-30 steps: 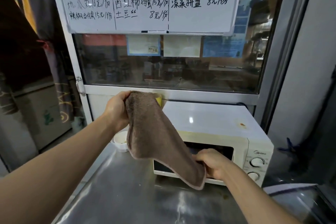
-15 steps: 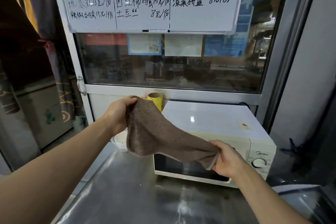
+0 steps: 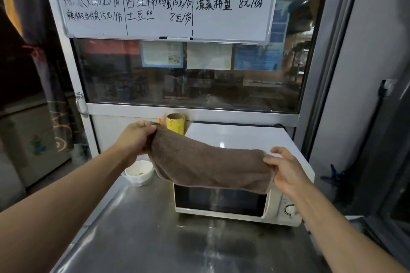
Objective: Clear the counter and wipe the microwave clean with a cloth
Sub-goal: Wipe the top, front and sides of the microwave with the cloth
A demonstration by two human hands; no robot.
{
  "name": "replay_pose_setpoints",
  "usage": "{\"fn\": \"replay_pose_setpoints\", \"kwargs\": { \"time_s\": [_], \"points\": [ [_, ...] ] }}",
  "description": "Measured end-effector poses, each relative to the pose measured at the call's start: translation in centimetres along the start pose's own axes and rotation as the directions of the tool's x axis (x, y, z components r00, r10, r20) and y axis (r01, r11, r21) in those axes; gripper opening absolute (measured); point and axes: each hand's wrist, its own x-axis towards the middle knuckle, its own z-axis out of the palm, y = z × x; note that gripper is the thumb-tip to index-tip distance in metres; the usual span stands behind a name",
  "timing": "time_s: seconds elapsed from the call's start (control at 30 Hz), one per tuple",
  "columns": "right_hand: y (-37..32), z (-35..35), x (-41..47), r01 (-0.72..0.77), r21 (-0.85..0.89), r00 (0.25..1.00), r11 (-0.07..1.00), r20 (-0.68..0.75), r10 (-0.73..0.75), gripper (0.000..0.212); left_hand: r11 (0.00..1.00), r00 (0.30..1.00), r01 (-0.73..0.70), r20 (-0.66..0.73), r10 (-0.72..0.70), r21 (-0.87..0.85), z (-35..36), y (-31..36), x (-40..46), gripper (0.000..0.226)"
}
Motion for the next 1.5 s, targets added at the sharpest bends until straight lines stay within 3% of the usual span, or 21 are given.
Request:
{"fn": "replay_pose_setpoints", "kwargs": {
  "time_s": [0.13, 0.2, 0.3, 0.33, 0.4, 0.47, 0.5, 0.67, 0.77, 0.83, 0.9, 1.0, 1.07, 1.17, 1.23, 1.33, 1.5],
  "points": [
    [-2.0, -0.5, -0.3, 0.092, -0.097, 0.989, 0.991, 0.125, -0.08, 0.038, 0.996, 0.996, -0.036, -0.079, 0.03, -0.085, 0.1, 0.3, 0.0, 0.009],
    [-3.1, -0.4, -0.6, 0.182, -0.241, 0.973, 0.953, 0.184, -0.139, 0.042, 0.995, 0.998, -0.055, -0.006, 0.055, -0.084, -0.2, 0.5, 0.1, 0.038],
    [-4.3, 0.0, -1.3, 0.357, -0.612, 0.934, 0.706, 0.22, -0.282, 0.046, 0.98, 0.981, -0.169, 0.12, 0.155, 0.11, 0.2, 0.7, 0.0, 0.055],
    [-4.7, 0.2, -1.6, 0.39, -0.707, 0.914, 0.59, 0.219, -0.341, 0.042, 0.947, 0.975, -0.216, 0.107, 0.196, 0.238, 0.4, 0.7, 0.0, 0.052],
    [-5.4, 0.5, -2.0, 0.422, -0.81, 0.868, 0.406, 0.231, -0.44, 0.025, 0.791, 0.949, -0.311, 0.121, 0.292, 0.527, 0.7, 0.8, -0.1, 0.039],
    [-6.2, 0.4, -2.2, 0.416, -0.849, 0.849, 0.325, 0.235, -0.473, 0.018, 0.629, 0.913, -0.388, 0.186, 0.364, 0.674, 1.0, 0.9, 0.0, 0.028],
    [-6.6, 0.3, -2.3, 0.4, -0.863, 0.85, 0.309, 0.222, -0.478, 0.018, 0.597, 0.901, -0.413, 0.21, 0.381, 0.688, 1.1, 1.0, 0.0, 0.025],
    [-8.5, 0.0, -2.2, 0.348, -0.907, 0.833, 0.238, 0.183, -0.522, 0.017, 0.791, 0.944, -0.324, 0.229, 0.237, 0.519, 1.5, 1.3, 0.4, 0.01],
    [-8.8, -0.1, -1.8, 0.321, -0.924, 0.845, 0.209, 0.18, -0.504, 0.022, 0.812, 0.954, -0.263, 0.267, 0.137, 0.521, 1.9, 1.1, 1.1, 0.011],
    [-8.9, -0.5, -1.4, 0.302, -0.925, 0.863, 0.229, 0.163, -0.478, 0.029, 0.83, 0.952, -0.208, 0.303, 0.049, 0.518, 2.2, 0.7, 1.5, 0.022],
    [-9.0, -0.9, -1.2, 0.291, -0.898, 0.904, 0.33, 0.145, -0.402, 0.035, 0.815, 0.953, -0.176, 0.302, 0.002, 0.553, 2.5, 0.3, 1.7, 0.032],
    [-8.8, -0.6, -1.2, 0.221, -0.851, 0.955, 0.477, 0.089, -0.282, 0.042, 0.8, 0.953, -0.222, 0.298, 0.056, 0.557, 3.4, -0.5, 2.0, 0.04],
    [-8.2, 0.1, -1.2, 0.142, -0.817, 0.979, 0.559, 0.033, -0.2, 0.039, 0.863, 0.955, -0.206, 0.288, 0.074, 0.461, 4.2, -0.9, 1.9, 0.041],
    [-7.1, 2.1, -1.4, 0.006, -0.661, 1.0, 0.75, -0.001, -0.009, 0.027, 0.986, 0.956, -0.007, 0.291, -0.042, 0.164, 5.7, -1.3, 1.2, 0.033],
    [-6.6, 4.1, -1.9, -0.043, -0.541, 0.995, 0.84, 0.054, 0.085, 0.026, 0.994, 0.932, 0.106, 0.348, -0.104, 0.013, 6.9, -1.4, 0.4, 0.033],
    [-6.0, 7.1, -2.4, -0.037, -0.486, 0.976, 0.873, 0.171, 0.136, 0.024, 0.977, 0.872, 0.173, 0.481, -0.093, -0.125, 8.4, -1.0, -0.6, 0.032],
    [-4.9, 10.3, -3.1, -0.111, -0.312, 0.942, 0.944, 0.269, 0.2, 0.018, 0.988, 0.794, 0.024, 0.603, 0.076, -0.155, 9.1, -1.0, -1.6, 0.03]
  ]
}}
